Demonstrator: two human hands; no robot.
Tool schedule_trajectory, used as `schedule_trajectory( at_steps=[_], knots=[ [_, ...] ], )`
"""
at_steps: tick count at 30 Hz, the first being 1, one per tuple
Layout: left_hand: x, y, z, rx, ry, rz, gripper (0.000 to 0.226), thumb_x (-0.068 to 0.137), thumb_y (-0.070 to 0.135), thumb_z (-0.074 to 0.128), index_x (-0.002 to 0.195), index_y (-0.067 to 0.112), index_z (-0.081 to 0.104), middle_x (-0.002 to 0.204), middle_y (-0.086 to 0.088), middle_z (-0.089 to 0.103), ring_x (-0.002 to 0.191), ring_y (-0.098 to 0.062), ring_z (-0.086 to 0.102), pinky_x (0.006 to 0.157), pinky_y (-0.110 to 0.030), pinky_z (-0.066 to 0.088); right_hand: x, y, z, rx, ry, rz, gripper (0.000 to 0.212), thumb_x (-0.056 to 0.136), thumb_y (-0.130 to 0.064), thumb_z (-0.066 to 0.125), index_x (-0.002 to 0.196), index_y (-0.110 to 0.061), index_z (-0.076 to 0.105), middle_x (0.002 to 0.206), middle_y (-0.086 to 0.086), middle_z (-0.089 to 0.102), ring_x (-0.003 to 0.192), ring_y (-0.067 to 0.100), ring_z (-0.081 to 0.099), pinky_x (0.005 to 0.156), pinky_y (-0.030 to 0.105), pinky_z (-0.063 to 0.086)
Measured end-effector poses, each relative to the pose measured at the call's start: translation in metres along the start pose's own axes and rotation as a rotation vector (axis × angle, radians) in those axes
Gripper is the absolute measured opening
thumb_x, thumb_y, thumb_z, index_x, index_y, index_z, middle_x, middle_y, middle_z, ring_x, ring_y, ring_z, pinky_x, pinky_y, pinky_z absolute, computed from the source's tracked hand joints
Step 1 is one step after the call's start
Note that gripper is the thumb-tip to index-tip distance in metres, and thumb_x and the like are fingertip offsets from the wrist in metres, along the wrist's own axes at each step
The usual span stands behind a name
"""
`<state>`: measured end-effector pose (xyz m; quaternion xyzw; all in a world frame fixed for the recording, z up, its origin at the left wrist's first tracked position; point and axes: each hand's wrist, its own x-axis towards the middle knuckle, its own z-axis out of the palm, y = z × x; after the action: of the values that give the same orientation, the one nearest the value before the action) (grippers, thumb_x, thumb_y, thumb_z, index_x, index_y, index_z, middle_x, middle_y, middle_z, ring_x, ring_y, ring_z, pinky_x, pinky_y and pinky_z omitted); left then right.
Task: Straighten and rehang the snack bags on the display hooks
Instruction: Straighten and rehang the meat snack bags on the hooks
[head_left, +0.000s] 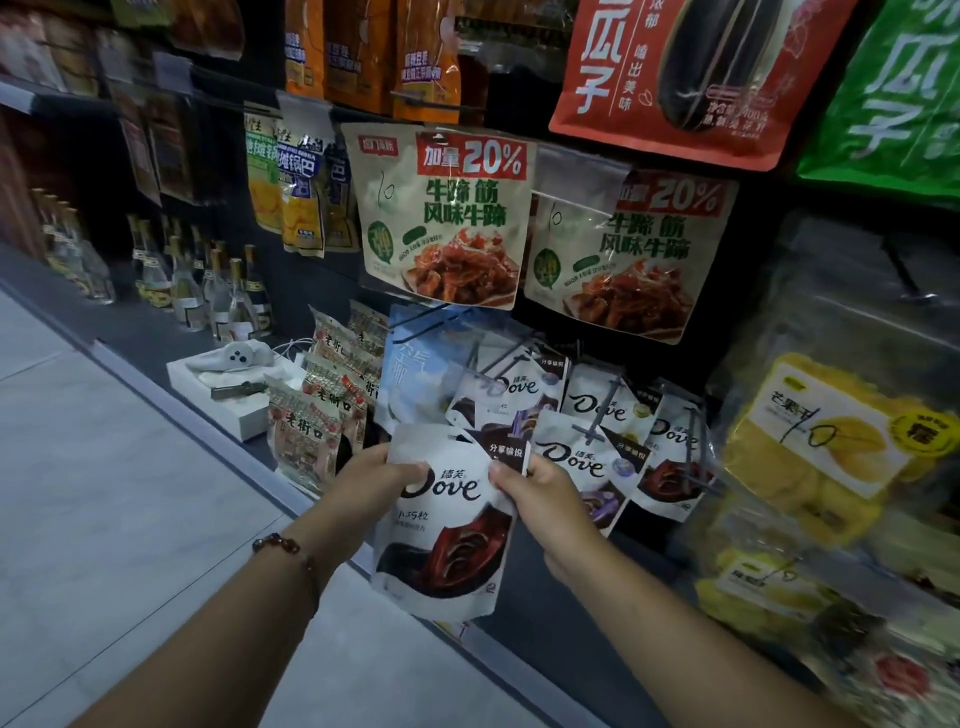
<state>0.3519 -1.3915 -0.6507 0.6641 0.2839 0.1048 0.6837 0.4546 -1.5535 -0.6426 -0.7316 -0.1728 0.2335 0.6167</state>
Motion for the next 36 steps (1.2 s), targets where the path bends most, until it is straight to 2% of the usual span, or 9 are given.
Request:
schedule_trajectory(
  at_steps=[4, 11, 14, 17, 19, 25, 29, 33, 36],
  knots=[
    [0.008, 0.006, 0.008, -0.086, 0.044, 0.045, 0.025, 0.094, 0.03, 0.062, 0.1, 0.008, 0.071, 0.089, -0.012, 0.076, 0.079, -0.029, 0.073, 0.06, -0.033, 0.058, 0.017, 0.004, 0.006, 0.049, 0.043, 0.048, 0.01, 0.093, -0.016, 0.063, 0.096, -0.018, 0.072, 0.097, 0.0, 0.076, 0.097, 0.019, 0.07, 0.091, 0.036, 0.055],
    [0.033, 0.003, 0.019, -0.099, 0.102, 0.113, 0.017, 0.093, 0.027, 0.064, 0.09, 0.012, 0.072, 0.077, -0.005, 0.076, 0.064, -0.017, 0.072, 0.05, -0.025, 0.053, 0.044, 0.018, 0.005, 0.103, 0.115, 0.163, 0.005, 0.091, -0.021, 0.066, 0.092, -0.019, 0.071, 0.097, 0.003, 0.076, 0.101, 0.024, 0.068, 0.098, 0.043, 0.051],
    [0.046, 0.003, 0.022, -0.098, 0.113, 0.103, 0.021, 0.094, 0.028, 0.063, 0.094, 0.01, 0.073, 0.08, -0.008, 0.076, 0.069, -0.022, 0.073, 0.059, -0.032, 0.057, 0.055, 0.017, 0.003, 0.099, 0.129, 0.156, 0.006, 0.091, -0.021, 0.066, 0.089, -0.018, 0.071, 0.095, 0.003, 0.076, 0.098, 0.022, 0.069, 0.093, 0.039, 0.054],
    [0.062, 0.002, 0.025, -0.102, 0.127, 0.099, 0.023, 0.093, 0.03, 0.063, 0.097, 0.009, 0.073, 0.083, -0.01, 0.076, 0.077, -0.029, 0.073, 0.072, -0.046, 0.06, 0.064, 0.015, 0.001, 0.096, 0.15, 0.125, 0.01, 0.092, -0.017, 0.063, 0.084, -0.018, 0.069, 0.089, 0.0, 0.075, 0.089, 0.018, 0.07, 0.075, 0.026, 0.055],
    [0.07, 0.002, 0.03, -0.12, 0.136, 0.104, 0.022, 0.093, 0.029, 0.063, 0.099, 0.012, 0.074, 0.085, -0.011, 0.076, 0.08, -0.031, 0.073, 0.076, -0.05, 0.059, 0.071, 0.016, 0.001, 0.081, 0.173, 0.115, 0.012, 0.092, -0.018, 0.063, 0.081, -0.018, 0.068, 0.087, 0.0, 0.075, 0.087, 0.019, 0.07, 0.073, 0.028, 0.054],
    [0.093, 0.005, 0.039, -0.209, 0.173, 0.117, 0.012, 0.092, 0.023, 0.065, 0.096, 0.015, 0.073, 0.081, -0.008, 0.076, 0.078, -0.029, 0.073, 0.071, -0.045, 0.059, 0.089, 0.013, -0.001, 0.063, 0.232, 0.091, 0.015, 0.089, -0.022, 0.064, 0.074, -0.02, 0.067, 0.084, 0.004, 0.075, 0.086, 0.024, 0.071, 0.083, 0.04, 0.056],
    [0.107, 0.006, 0.042, -0.235, 0.182, 0.164, 0.007, 0.091, 0.018, 0.066, 0.09, 0.017, 0.072, 0.074, 0.0, 0.075, 0.067, -0.015, 0.072, 0.06, -0.03, 0.058, 0.095, 0.012, -0.003, 0.022, 0.259, 0.031, 0.013, 0.09, -0.024, 0.063, 0.079, -0.017, 0.068, 0.081, -0.002, 0.074, 0.082, 0.018, 0.07, 0.078, 0.035, 0.055],
    [0.119, -0.001, 0.043, -0.204, 0.194, 0.129, 0.023, 0.09, 0.015, 0.066, 0.069, 0.008, 0.059, 0.065, -0.001, 0.07, 0.062, -0.021, 0.067, 0.059, -0.03, 0.054, 0.1, 0.016, -0.002, -0.004, 0.258, 0.038, 0.014, 0.091, -0.025, 0.063, 0.079, -0.019, 0.069, 0.08, -0.004, 0.073, 0.081, 0.017, 0.069, 0.079, 0.035, 0.054],
    [0.126, -0.002, 0.043, -0.201, 0.191, 0.094, 0.013, 0.089, 0.017, 0.067, 0.081, 0.006, 0.066, 0.076, -0.008, 0.073, 0.07, -0.024, 0.067, 0.066, -0.035, 0.055, 0.102, 0.015, -0.001, -0.006, 0.251, 0.041, 0.015, 0.092, -0.026, 0.063, 0.079, -0.021, 0.07, 0.077, -0.008, 0.072, 0.08, 0.014, 0.068, 0.079, 0.034, 0.053]
  ],
)
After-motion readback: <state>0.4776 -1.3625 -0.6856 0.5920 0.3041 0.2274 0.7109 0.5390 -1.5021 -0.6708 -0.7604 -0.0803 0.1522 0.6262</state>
